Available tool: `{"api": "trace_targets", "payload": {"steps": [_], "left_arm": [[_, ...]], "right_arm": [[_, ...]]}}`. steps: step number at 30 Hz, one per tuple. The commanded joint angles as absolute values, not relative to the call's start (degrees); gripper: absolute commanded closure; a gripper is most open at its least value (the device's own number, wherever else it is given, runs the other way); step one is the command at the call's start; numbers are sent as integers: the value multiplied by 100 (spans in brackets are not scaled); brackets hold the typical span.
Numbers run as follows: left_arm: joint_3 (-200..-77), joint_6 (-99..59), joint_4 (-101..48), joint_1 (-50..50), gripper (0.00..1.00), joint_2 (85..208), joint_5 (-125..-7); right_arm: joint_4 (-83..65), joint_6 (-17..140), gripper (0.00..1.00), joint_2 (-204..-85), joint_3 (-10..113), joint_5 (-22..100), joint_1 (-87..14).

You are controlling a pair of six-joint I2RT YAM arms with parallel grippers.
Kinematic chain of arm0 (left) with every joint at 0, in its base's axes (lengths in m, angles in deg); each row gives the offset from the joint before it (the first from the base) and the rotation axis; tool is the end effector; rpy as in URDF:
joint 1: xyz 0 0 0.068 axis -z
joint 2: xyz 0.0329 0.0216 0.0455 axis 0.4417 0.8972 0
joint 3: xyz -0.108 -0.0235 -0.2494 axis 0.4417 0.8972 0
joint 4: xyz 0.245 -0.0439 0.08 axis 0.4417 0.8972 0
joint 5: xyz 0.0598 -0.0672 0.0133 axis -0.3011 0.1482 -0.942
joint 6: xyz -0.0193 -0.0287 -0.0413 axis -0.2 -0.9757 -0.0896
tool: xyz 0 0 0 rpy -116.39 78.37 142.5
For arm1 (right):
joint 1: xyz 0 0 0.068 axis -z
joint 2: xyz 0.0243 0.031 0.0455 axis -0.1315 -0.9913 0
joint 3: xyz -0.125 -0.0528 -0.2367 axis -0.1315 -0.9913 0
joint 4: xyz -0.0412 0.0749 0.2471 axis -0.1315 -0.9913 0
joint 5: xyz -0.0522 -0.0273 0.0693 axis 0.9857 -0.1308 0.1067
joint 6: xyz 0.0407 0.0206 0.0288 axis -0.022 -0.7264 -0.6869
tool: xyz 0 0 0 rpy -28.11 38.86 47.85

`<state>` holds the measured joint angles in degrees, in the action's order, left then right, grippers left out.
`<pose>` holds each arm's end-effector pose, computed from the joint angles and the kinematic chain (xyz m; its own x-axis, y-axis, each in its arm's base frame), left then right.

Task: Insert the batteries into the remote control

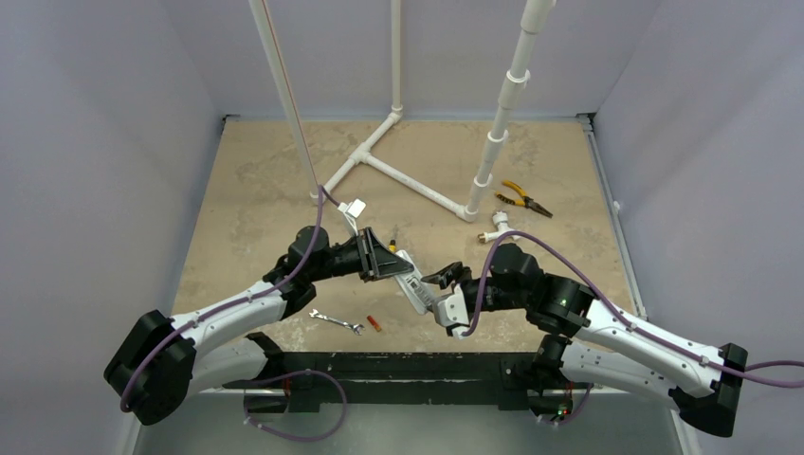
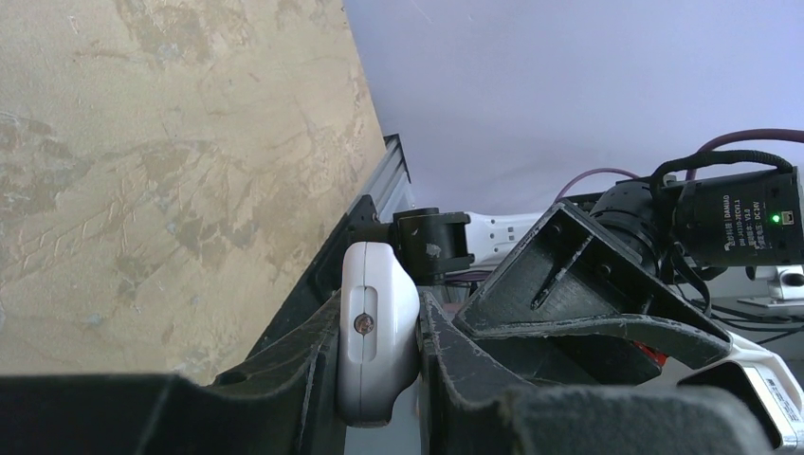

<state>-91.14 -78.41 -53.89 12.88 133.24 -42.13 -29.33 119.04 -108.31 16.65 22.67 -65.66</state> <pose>0.1679 -0.1609 0.2322 -0.9231 -0.2719 -0.2719 0.2252 0.1908 -0.9554 0.0815 0.1581 0.2976 0.6129 -0.3612 -0.7028 -0.7840 -0.1666 -0.5980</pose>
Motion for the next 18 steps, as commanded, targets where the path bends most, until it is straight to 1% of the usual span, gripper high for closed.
{"api": "trace_targets", "payload": {"steps": [1,18], "left_arm": [[-9224,-7895,-5758,1317,100,13350,-4120],[-9262,-7912,-5893,1319,100,13619,-4037]], "right_arm": [[-3045,11830,44,-10817,1761,2076,-6555],[-2846,11768,44,-10801,1744,2172,-6557]]}}
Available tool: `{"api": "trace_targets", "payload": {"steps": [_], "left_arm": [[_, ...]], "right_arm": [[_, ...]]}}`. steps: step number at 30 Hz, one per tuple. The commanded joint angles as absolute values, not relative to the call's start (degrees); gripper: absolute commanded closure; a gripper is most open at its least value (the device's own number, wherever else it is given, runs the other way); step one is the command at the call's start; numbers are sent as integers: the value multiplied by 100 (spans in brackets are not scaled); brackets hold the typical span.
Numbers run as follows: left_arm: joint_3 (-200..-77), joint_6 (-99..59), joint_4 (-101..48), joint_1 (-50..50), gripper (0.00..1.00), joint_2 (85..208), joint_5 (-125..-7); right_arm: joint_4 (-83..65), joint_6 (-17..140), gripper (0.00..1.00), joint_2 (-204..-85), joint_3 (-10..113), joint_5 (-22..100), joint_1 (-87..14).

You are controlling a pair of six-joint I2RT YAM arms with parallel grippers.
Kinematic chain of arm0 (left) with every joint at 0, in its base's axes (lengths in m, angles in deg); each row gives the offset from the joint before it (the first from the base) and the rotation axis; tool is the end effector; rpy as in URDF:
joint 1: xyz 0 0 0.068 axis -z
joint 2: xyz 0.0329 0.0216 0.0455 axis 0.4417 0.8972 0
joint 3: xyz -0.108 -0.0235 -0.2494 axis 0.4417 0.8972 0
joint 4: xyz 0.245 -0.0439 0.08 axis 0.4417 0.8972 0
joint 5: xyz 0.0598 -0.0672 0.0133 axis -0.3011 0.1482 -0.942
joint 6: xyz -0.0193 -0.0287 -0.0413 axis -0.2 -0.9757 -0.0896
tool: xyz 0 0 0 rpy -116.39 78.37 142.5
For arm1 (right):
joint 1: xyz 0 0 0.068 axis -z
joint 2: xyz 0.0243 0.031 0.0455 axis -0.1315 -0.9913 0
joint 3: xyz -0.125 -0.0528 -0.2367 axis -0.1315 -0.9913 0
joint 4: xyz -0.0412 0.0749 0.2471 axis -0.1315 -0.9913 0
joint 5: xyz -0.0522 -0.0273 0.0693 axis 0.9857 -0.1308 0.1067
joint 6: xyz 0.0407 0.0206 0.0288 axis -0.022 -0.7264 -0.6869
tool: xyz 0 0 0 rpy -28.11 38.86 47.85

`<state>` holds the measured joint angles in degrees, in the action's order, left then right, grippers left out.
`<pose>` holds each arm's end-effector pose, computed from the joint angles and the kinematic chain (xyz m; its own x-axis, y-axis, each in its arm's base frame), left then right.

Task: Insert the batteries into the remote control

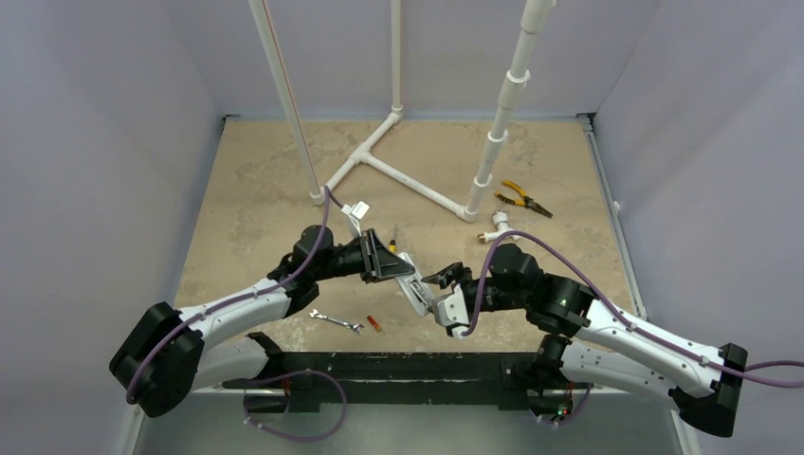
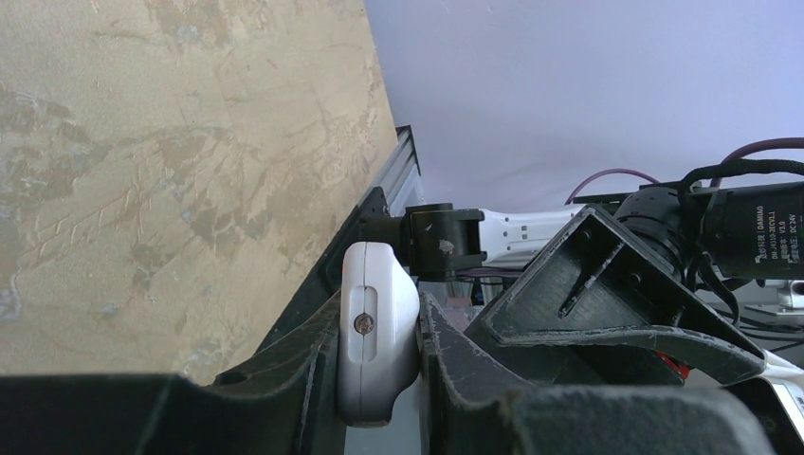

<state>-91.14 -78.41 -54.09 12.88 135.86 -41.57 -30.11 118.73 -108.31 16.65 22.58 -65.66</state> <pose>0.1717 -0.1643 0.2228 -0.9344 -0.2563 -0.2473 0.1949 0.2132 -0.9574 0.0811 0.1576 0.2962 0.6037 -0.3692 -0.7066 -0.7916 -0.1724 -0.5862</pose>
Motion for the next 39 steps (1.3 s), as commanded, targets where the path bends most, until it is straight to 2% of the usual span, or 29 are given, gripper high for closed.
{"api": "trace_targets", "payload": {"steps": [1,9,13,15,17,20,23,25,29,31,35,39], "left_arm": [[-9264,-7912,-5915,1317,100,13631,-4041],[-9248,-7967,-6080,1317,100,13735,-4052],[-9248,-7945,-6072,1308,100,13742,-4099],[-9248,-7940,-6072,1303,100,13751,-4133],[-9254,-7930,-6080,1292,100,13762,-4165],[-9262,-7931,-6098,1284,100,13768,-4231],[-9269,-7926,-6086,1273,100,13767,-4291],[-9273,-7921,-6064,1259,100,13769,-4327],[-9275,-7944,-6017,1238,100,13755,-4362],[-9274,-7947,-5933,1237,100,13733,-4419],[-9292,-7899,-5686,1229,100,13663,-4551],[-9330,-7853,-5412,1216,100,13589,-4616]], "right_arm": [[-2854,11743,44,-10784,1746,2159,-6557],[-2822,11470,43,-10712,1646,1903,-6559],[-2248,10979,43,-10492,1482,2063,-6556],[-1673,10366,44,-10333,1342,2307,-6557],[-967,9040,44,-10176,1152,2800,-6556],[-593,7789,52,-10021,1036,3529,-6556],[-955,6848,62,-10053,1123,4287,-6556],[-1481,5979,63,-10233,1321,5070,-6550],[-2887,5544,64,-11058,2138,5248,-6555],[-3268,5354,63,-11446,2411,5201,-6556],[-3099,5003,53,-11736,2438,4839,-6557],[-2908,4844,51,-11729,2292,4687,-6557]]}}
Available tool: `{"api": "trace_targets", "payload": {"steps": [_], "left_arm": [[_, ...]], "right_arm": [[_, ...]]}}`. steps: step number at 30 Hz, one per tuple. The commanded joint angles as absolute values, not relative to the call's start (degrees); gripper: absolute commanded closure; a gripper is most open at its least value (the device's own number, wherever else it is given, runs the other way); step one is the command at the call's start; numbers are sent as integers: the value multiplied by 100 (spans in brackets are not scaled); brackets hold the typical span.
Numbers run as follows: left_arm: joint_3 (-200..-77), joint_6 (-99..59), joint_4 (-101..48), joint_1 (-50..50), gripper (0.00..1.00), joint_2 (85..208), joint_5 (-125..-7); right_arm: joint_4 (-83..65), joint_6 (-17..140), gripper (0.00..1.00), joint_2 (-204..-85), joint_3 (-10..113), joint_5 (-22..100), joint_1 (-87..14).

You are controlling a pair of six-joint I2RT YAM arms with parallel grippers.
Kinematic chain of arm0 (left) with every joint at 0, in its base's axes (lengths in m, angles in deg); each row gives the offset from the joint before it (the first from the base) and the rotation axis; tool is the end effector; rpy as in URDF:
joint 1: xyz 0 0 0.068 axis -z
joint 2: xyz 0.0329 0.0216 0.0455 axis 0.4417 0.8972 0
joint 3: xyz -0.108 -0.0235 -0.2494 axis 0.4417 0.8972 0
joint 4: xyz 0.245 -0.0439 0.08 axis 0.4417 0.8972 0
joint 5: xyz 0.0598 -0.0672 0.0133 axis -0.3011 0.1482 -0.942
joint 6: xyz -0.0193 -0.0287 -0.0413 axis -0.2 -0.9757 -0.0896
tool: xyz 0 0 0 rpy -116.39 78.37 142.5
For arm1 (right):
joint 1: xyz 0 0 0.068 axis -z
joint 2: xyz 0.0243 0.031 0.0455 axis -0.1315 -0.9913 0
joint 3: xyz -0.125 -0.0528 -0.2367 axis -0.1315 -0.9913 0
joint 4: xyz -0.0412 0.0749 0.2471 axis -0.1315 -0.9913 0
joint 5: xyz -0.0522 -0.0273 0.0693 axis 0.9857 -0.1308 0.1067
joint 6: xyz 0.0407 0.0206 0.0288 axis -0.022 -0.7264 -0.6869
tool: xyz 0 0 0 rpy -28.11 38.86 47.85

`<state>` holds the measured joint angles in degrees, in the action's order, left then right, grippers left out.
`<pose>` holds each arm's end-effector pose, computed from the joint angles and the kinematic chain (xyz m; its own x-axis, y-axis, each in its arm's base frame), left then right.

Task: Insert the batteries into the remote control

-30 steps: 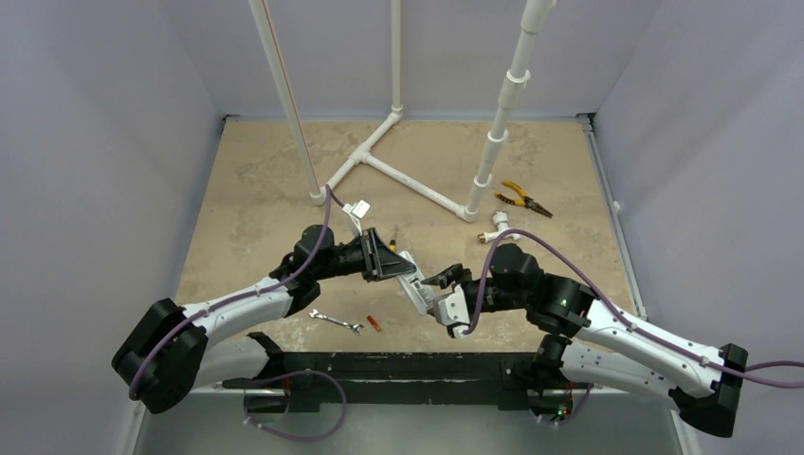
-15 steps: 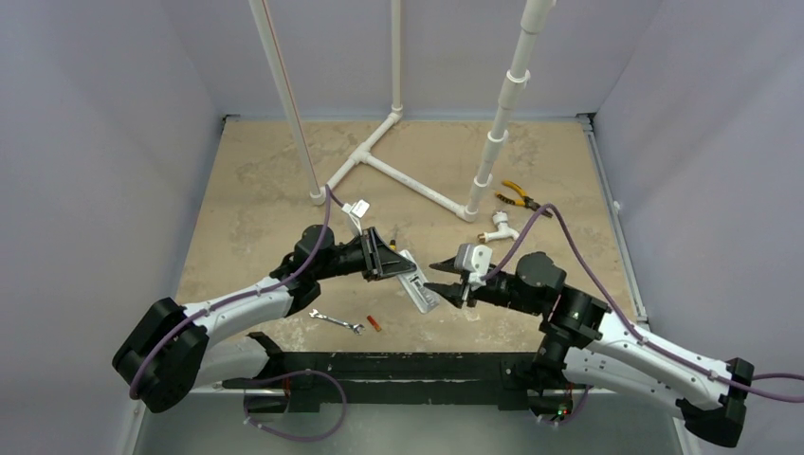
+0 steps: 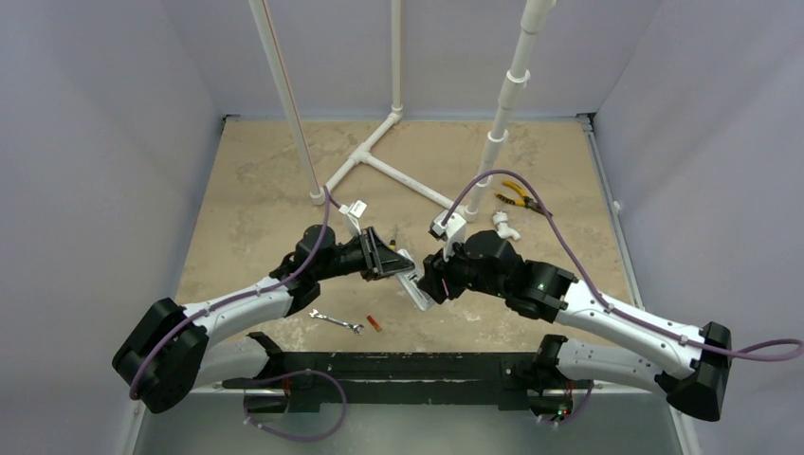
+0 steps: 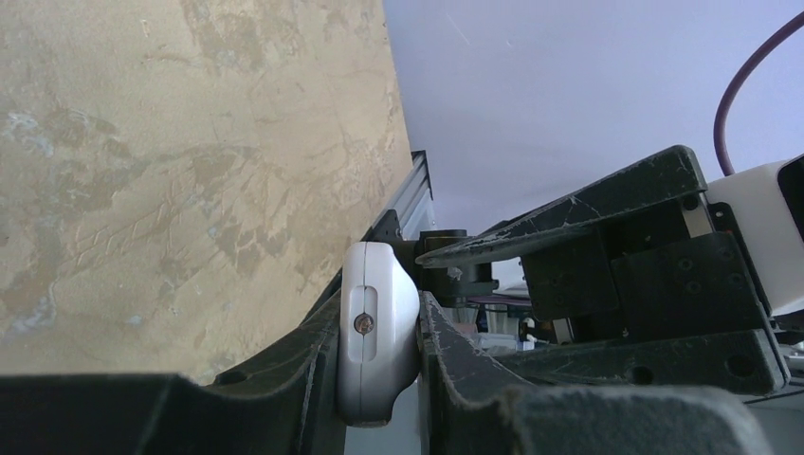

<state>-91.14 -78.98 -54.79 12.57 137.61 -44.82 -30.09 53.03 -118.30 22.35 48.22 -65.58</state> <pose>0.1772 -0.1649 0.2172 -0.9207 -0.3105 -0.2363 0.1645 0.2402 -0.9567 0.1138 0.1802 0.2988 -0.4718 -0.2643 -0.8412 -0.7350 0.6449 0.2096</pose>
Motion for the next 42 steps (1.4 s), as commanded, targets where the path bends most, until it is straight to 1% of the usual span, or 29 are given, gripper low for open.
{"api": "trace_targets", "payload": {"steps": [1,10,22,24,29,33,40,42], "left_arm": [[-9336,-7855,-5377,1213,100,13573,-4621],[-9407,-7760,-5004,1167,100,13485,-4700],[-9445,-7699,-4772,1091,100,13450,-4686],[-9441,-7697,-4762,1073,100,13451,-4687],[-9421,-7688,-4771,1039,100,13454,-4670],[-9397,-7684,-4788,1026,100,13465,-4673],[-9374,-7688,-4787,1018,100,13468,-4713],[-9378,-7688,-4775,1018,100,13468,-4718]], "right_arm": [[-2953,4842,50,-11751,2303,4684,-6557],[-3213,4946,52,-11975,2334,4440,-6564],[-3122,5203,51,-12397,2366,4034,-6635],[-3140,5220,55,-12417,2341,4012,-6640],[-3170,5263,71,-12410,2282,4028,-6643],[-3193,5289,76,-12355,2270,4096,-6644],[-3242,5355,90,-12255,2281,4240,-6644],[-3260,5377,92,-12253,2290,4300,-6644]]}}
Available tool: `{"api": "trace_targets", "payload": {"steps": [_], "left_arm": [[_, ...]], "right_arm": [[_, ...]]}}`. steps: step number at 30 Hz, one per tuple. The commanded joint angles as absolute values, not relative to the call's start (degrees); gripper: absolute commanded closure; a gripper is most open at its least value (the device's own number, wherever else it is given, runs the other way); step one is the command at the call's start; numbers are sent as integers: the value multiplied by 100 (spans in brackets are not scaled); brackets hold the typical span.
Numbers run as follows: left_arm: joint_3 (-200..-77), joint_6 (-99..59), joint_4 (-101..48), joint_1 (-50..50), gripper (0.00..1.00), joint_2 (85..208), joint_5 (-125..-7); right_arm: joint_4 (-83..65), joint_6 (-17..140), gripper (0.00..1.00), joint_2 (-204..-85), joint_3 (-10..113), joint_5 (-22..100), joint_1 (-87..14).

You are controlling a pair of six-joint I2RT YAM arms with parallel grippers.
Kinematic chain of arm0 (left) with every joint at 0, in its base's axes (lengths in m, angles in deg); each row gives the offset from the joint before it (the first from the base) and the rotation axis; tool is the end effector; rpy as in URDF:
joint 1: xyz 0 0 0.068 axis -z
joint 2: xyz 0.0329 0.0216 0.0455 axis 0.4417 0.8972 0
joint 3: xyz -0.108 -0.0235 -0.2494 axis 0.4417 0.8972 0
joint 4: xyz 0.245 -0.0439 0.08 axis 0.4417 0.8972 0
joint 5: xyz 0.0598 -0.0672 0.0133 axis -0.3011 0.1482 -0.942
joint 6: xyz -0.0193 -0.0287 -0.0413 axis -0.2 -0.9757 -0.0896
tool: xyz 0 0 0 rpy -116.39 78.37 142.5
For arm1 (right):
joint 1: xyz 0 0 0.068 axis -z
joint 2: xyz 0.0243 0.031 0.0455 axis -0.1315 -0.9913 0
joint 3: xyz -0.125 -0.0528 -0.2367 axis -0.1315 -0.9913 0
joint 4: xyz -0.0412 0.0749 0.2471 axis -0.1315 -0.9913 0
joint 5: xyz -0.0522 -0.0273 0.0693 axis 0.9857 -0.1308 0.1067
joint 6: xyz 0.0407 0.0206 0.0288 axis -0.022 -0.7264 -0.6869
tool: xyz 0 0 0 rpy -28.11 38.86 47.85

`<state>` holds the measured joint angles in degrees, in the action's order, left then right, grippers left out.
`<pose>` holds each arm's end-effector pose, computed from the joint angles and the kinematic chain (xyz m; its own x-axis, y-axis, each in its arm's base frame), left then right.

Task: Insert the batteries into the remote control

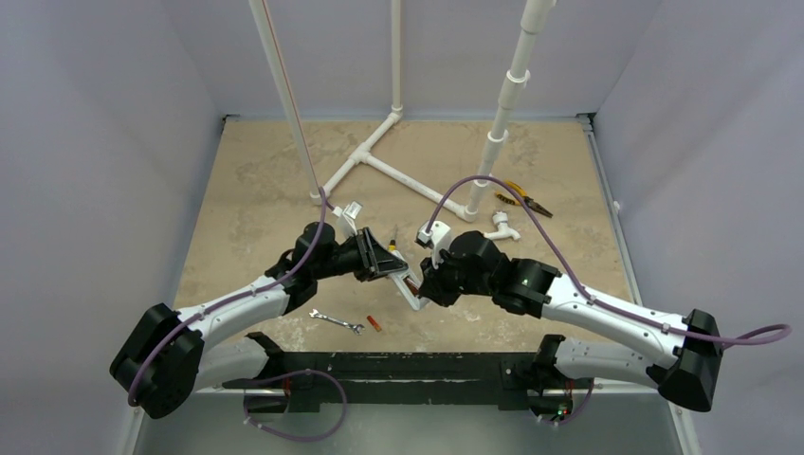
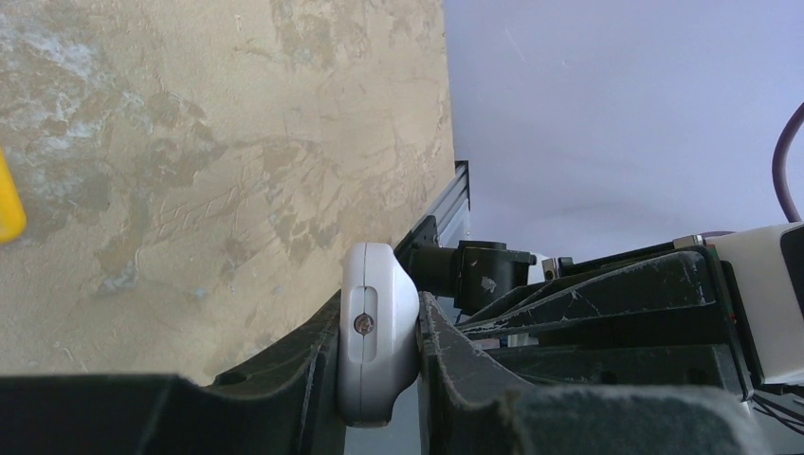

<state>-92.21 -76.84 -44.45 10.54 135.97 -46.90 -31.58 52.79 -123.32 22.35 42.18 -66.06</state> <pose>0.1799 -0.1548 0.2111 -0.9152 -0.3444 -0.2095 0.0839 0.3456 -0.9346 0.1163 0.1948 0.2789 -0.5321 -0.3636 -0.7647 -0.7673 0.5888 0.2539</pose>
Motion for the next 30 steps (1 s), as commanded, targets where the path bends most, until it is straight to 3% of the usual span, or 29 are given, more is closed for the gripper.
{"api": "trace_targets", "payload": {"steps": [1,3,10,17,22,30], "left_arm": [[-9386,-7688,-4767,1018,100,13479,-4730],[-9391,-7671,-4722,1019,100,13468,-4740],[-9443,-7626,-4560,1019,100,13477,-4808],[-9212,-7523,-3955,526,100,13186,-4843],[-9378,-6826,-2728,284,100,12496,-5078],[-9791,-6169,-1574,33,100,11653,-5369]], "right_arm": [[-3271,5385,93,-12251,2291,4344,-6644],[-3295,5396,99,-12238,2313,4410,-6644],[-3349,5352,100,-12095,2398,4675,-6644],[-2683,5097,100,-11142,1983,6777,-6644],[-2746,4911,100,-11873,1966,7705,-6635],[-1458,4672,100,-13170,1368,7806,-6636]]}}
